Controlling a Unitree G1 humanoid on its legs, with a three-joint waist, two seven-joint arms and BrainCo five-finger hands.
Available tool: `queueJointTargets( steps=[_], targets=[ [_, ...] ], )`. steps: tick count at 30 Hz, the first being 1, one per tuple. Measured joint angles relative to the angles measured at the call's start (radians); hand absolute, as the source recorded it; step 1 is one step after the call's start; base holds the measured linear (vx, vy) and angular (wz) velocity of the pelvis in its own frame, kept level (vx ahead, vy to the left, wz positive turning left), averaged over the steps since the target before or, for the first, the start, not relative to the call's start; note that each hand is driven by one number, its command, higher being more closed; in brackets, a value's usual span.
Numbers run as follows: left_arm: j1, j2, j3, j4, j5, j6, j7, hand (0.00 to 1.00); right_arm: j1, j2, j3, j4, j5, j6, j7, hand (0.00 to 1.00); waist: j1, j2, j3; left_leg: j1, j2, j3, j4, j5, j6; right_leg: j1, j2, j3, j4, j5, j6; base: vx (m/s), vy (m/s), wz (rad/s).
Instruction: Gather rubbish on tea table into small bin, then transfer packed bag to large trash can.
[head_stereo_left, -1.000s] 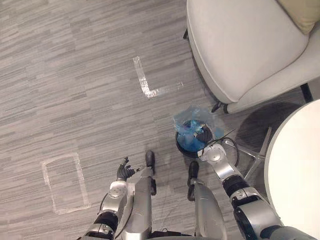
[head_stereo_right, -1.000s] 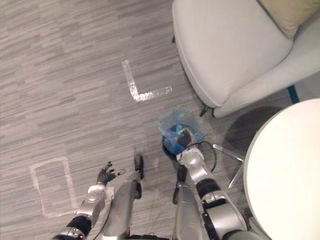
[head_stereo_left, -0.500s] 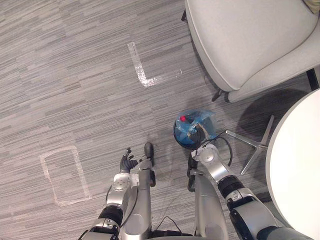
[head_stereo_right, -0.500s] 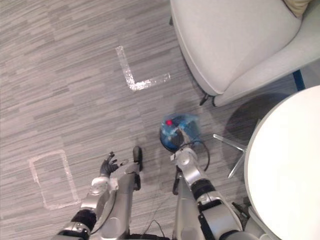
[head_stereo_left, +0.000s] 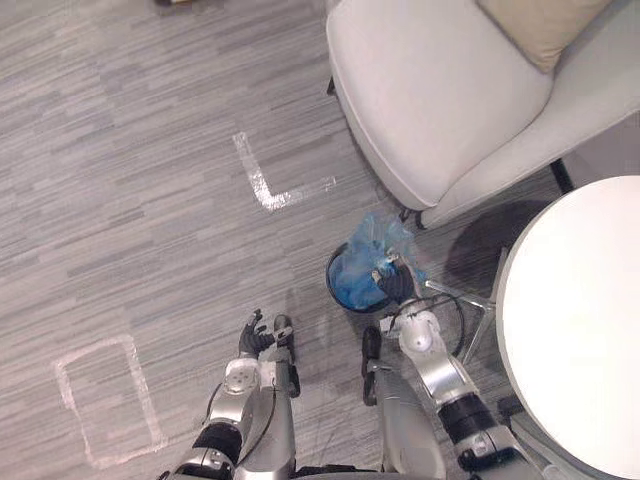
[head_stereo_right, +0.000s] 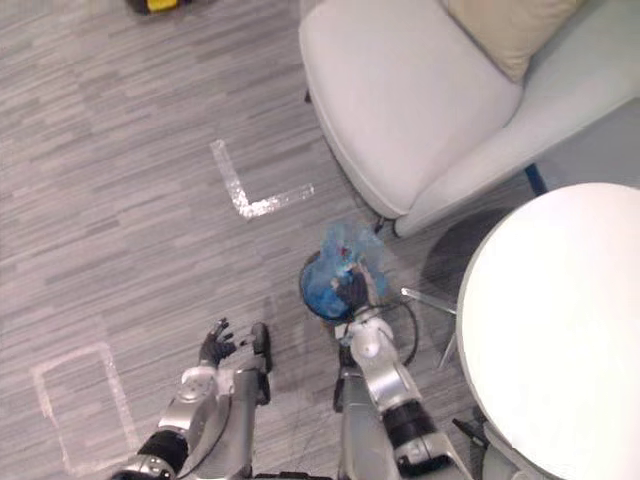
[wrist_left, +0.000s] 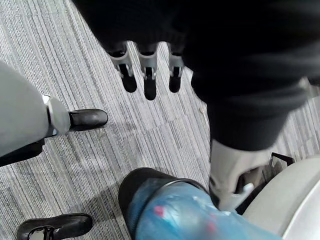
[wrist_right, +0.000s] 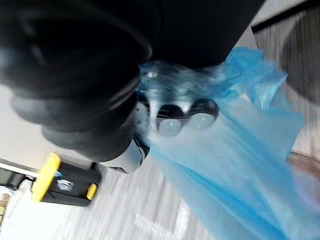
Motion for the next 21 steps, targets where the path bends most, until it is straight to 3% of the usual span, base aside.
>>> queueJointTargets(
  steps=[6,21],
  targets=[
    [0.054,0.014,-0.020,0.015,0.020,0.010,-0.014,0.00,0.052,0.017,-0.001,-0.086,0.000,-0.022,0.015,1.00,-0.014,-0.012,-0.089,0.055,-0.004,0.025,-0.034,-0.004,0.002,0.056,0.000,0.024,-0.068,0.027,0.006,0.05,0.018,-0.14],
    [0.108,0.017,-0.032,0.047,0.058,0.015,-0.028,0.00,0.065,0.017,-0.003,-0.096,0.001,-0.045,0.049,1.00,-0.014,-0.014,-0.136,0.123,-0.030,0.013,-0.096,0.016,0.003,0.142,-0.019,0.017,-0.149,0.059,0.020,0.01,0.007,0.02]
  ],
)
